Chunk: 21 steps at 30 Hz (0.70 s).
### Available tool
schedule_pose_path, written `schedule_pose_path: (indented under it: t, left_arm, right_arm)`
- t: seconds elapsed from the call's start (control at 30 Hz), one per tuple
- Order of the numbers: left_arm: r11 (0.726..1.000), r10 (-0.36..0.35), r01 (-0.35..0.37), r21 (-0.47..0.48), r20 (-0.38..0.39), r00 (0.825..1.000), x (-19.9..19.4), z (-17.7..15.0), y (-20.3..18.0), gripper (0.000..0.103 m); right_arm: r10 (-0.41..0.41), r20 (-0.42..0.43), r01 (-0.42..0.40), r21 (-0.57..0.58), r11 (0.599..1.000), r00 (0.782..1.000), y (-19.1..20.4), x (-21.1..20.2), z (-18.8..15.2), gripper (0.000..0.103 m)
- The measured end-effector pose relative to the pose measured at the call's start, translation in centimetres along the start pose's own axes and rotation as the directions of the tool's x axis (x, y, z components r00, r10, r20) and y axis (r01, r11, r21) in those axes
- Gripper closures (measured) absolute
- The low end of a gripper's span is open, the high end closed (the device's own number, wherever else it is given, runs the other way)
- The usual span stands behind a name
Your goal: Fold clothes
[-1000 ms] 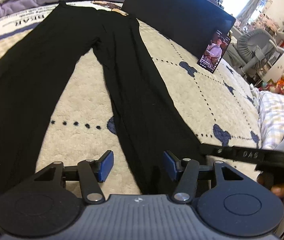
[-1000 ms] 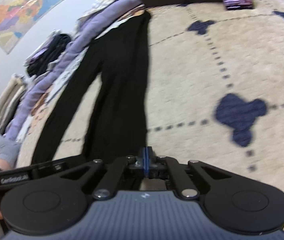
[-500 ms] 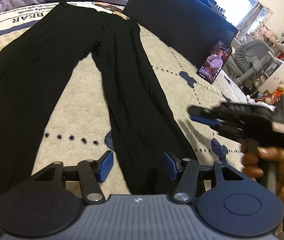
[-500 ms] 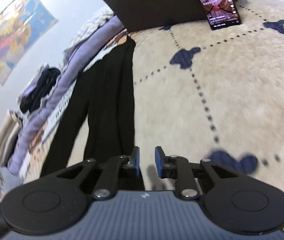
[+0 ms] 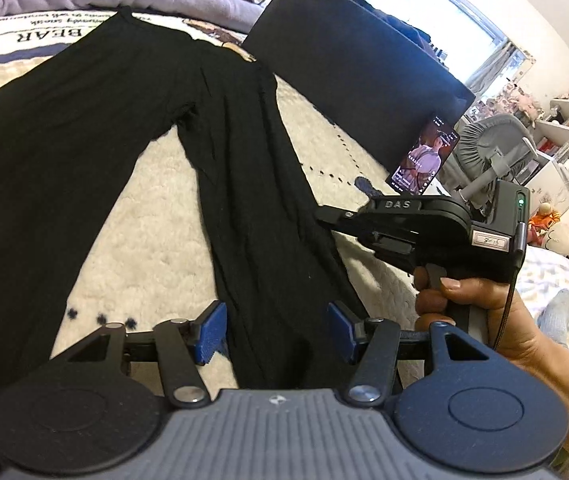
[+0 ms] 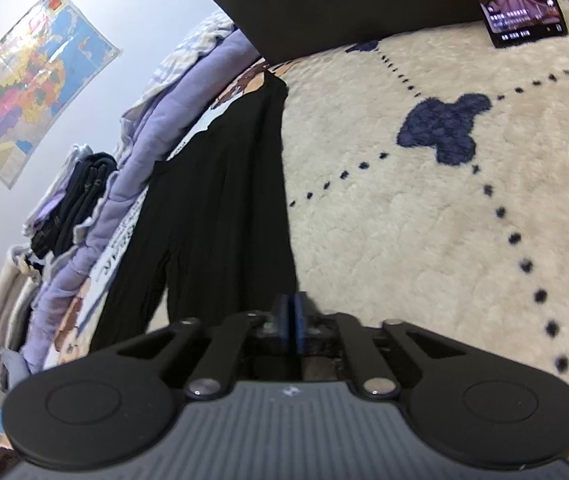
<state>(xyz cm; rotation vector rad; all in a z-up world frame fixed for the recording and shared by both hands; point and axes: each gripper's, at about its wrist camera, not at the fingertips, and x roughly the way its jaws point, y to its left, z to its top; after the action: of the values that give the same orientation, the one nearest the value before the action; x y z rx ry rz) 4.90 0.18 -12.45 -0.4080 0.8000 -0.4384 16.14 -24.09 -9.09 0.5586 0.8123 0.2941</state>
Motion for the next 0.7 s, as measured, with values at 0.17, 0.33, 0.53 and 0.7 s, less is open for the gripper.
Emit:
schedule_pose_path:
  t: [0.17, 0.33, 0.53, 0.7]
  left_arm:
    - [1.000, -0.014, 0.014, 0.020, 0.013, 1.000, 0.3, -0.1, 0.2, 0.042]
    - [0.998, -0.035, 0.033, 0.046, 0.038, 0.999, 0.6, -0.4, 0.2, 0.037]
    - [0.986, -0.043, 0.028, 0.163, 0.089, 0.995, 0.8, -2.0, -0.7, 0.026]
    - [0.989, -0.080, 0.067, 0.133, 0.098, 0.992, 1.0, -1.9, -0.1, 0.023]
  right_arm:
    - [-0.057, 0.077, 0.053, 0.055, 0.997, 0.995, -2.4, -1.6, 1.0, 0.103]
    - [-0.022, 0.081, 0.016, 0.071, 0.997, 0.996, -3.8, -1.6, 2.3, 0.092]
    - [0.050, 0.080, -0.059, 0.120, 0.991, 0.996, -4.7, 1.7, 5.6, 0.089]
    - [0.111, 0.048, -0.117, 0.136, 0.984, 0.993, -4.5, 5.3, 7.5, 0.094]
